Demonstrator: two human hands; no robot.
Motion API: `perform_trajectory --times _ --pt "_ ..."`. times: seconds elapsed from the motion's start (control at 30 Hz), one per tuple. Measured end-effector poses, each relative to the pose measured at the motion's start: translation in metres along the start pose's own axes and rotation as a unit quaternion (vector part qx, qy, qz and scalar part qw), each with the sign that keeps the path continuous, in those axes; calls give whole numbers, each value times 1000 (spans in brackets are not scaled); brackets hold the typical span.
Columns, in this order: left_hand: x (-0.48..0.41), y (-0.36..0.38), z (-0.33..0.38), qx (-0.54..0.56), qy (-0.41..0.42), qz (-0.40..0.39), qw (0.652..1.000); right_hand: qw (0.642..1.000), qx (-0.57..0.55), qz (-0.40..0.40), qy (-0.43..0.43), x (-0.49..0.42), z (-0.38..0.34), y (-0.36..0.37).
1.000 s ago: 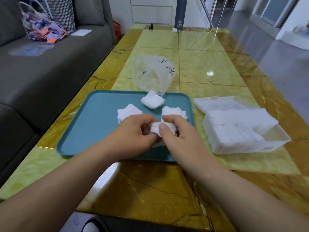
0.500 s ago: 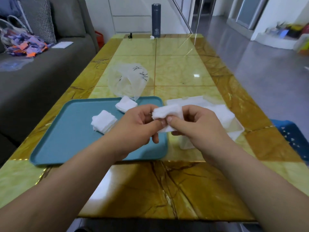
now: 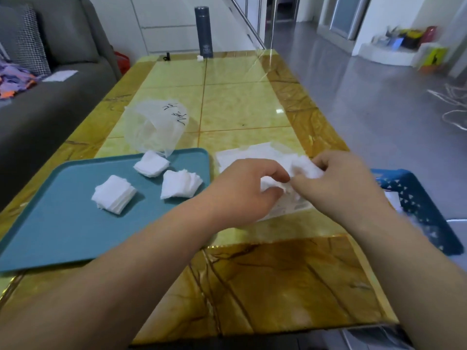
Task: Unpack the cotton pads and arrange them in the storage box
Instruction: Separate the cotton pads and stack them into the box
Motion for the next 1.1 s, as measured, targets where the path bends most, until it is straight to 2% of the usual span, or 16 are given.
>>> perform_trajectory --times 0.23,0.37,0.63,0.77,0.87,0.93,1.1 --pt "-11 21 3 -195 8 -109 975 999 53 11 10 -10 6 9" --pt "-14 25 2 -238 18 -128 963 999 42 2 23 -9 0 10" --pt "-12 27 3 -217 12 -114 969 992 83 -69 70 -7 -13 15" --pt "-7 21 2 -120 5 -87 989 986 117 -115 28 -4 -21 19" --pt "-1 14 -6 -57 24 -27 998 982 90 -169 -4 0 -27 21" --pt "4 12 -9 -26 38 12 999 981 89 -172 -15 2 -30 22" --pt "4 16 -14 3 36 34 999 978 78 -193 -8 3 -36 31"
Point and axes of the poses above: each hand's wrist, its own x-axis away from the middle knuckle, its own y-axis out of the palm, z = x × y, the point moved 5 cm from there along -x, towards the middle knuckle, and after that the axes turned 13 degrees about x, right-handed, at the moved point
